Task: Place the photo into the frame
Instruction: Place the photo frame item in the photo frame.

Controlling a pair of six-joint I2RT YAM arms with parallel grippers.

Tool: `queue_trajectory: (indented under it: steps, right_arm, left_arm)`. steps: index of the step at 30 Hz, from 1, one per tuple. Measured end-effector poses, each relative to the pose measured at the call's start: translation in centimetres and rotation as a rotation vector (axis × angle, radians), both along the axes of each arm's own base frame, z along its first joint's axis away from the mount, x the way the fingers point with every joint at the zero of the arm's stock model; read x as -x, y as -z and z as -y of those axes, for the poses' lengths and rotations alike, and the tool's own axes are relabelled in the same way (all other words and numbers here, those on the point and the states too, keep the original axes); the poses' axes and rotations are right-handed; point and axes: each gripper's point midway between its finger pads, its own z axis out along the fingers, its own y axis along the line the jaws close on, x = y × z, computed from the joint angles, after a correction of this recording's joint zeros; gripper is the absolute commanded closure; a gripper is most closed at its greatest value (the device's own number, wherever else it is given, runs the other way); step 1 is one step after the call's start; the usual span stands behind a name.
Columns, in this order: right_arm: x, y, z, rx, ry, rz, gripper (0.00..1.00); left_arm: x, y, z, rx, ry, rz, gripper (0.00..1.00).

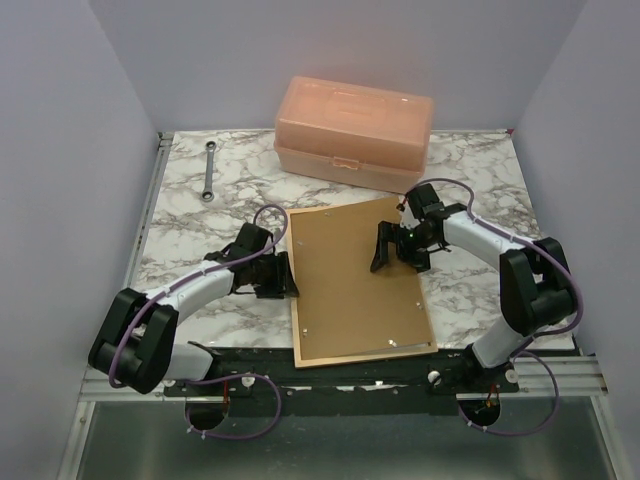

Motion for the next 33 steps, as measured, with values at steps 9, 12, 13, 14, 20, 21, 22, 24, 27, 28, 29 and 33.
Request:
queue_trajectory:
  steps: [9, 12, 13, 14, 20, 21, 22, 24, 27, 28, 29, 33]
  right_arm:
    - [-0.1, -0.4, 0.6, 0.124, 0.002, 0.041, 0.0]
    - [-0.1, -0.7, 0.9, 0.149, 0.008, 0.052, 0.0]
    - [-0.1, -0.8, 1.0, 0.155, 0.01, 0.054, 0.0]
    - [-0.2, -0.9, 1.1, 0.16, 0.013, 0.058, 0.0]
    - [-0.1, -1.1, 1.3, 0.169, 0.019, 0.058, 0.0]
    - [-0.1, -1.1, 1.3, 0.171, 0.02, 0.057, 0.0]
    - [0.0, -1.1, 1.4, 0.172, 0.021, 0.056, 0.0]
    - [0.0, -1.1, 1.4, 0.171, 0.021, 0.056, 0.0]
    - [0.0, -1.2, 1.3, 0.166, 0.019, 0.056, 0.0]
    - [0.1, -1.2, 1.1, 0.163, 0.016, 0.056, 0.0]
    - [0.1, -1.3, 1.1, 0.161, 0.014, 0.056, 0.0]
    - [0.2, -1.3, 0.9, 0.16, 0.006, 0.056, 0.0]
  left_arm:
    - [-0.3, -1.1, -0.2, 0.012, -0.024, 0.054, 0.28]
    - [-0.3, -1.3, -0.2, 0.016, -0.03, 0.058, 0.28]
    - [-0.3, -1.4, -0.2, 0.016, -0.03, 0.058, 0.27]
    - [-0.3, -1.4, -0.2, 0.016, -0.031, 0.059, 0.27]
    - [-0.3, -1.4, -0.2, 0.018, -0.036, 0.056, 0.27]
    - [-0.3, -1.4, -0.2, 0.017, -0.036, 0.055, 0.27]
    - [-0.3, -1.4, -0.2, 0.018, -0.036, 0.056, 0.28]
    - [-0.3, -1.4, -0.2, 0.018, -0.037, 0.055, 0.28]
    - [-0.3, -1.3, -0.2, 0.019, -0.041, 0.055, 0.32]
    - [-0.3, -1.3, -0.2, 0.02, -0.044, 0.052, 0.33]
    - [-0.3, -1.2, -0.2, 0.022, -0.049, 0.05, 0.35]
    - [-0.6, -0.9, 0.0, 0.03, -0.068, 0.04, 0.4]
